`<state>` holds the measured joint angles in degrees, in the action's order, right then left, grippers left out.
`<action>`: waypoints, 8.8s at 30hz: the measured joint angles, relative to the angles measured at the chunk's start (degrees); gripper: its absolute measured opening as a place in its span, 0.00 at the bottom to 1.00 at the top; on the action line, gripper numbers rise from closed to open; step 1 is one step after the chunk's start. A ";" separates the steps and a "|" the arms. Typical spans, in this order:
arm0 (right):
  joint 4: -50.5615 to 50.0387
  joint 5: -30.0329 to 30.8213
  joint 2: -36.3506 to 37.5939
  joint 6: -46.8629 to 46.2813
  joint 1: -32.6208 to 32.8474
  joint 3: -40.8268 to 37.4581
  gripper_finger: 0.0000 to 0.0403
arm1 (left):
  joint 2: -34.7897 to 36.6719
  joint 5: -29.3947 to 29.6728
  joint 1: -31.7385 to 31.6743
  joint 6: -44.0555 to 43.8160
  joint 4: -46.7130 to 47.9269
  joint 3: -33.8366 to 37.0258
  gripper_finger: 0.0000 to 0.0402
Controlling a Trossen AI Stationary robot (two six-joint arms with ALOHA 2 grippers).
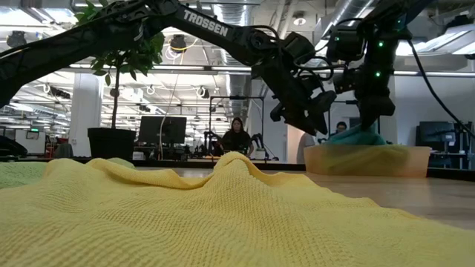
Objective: Fold microfiber towels
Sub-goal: Put the blue microfiber towel into the orange bin, then fold the yellow microfiber towel
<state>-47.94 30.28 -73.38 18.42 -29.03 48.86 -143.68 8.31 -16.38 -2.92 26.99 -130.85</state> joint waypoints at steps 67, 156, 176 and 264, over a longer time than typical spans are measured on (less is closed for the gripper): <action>-1.60 -3.64 14.18 -24.63 49.63 7.32 0.61 | 16.52 14.09 40.65 -46.99 63.01 20.89 0.47; 20.28 -31.07 -16.37 -5.03 38.38 7.28 0.04 | 49.38 -11.75 25.34 -13.66 -2.59 72.19 0.47; 18.17 -30.18 -15.78 -4.88 37.58 7.21 0.03 | 42.29 -15.64 24.90 -6.94 -6.68 72.13 0.47; 12.37 -30.18 -15.85 -4.88 36.39 7.32 0.04 | 41.51 -15.15 21.24 -14.37 20.09 67.63 0.10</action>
<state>-35.57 0.10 -89.23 13.54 7.35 56.18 -102.17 -6.85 4.86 -17.29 47.08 -63.22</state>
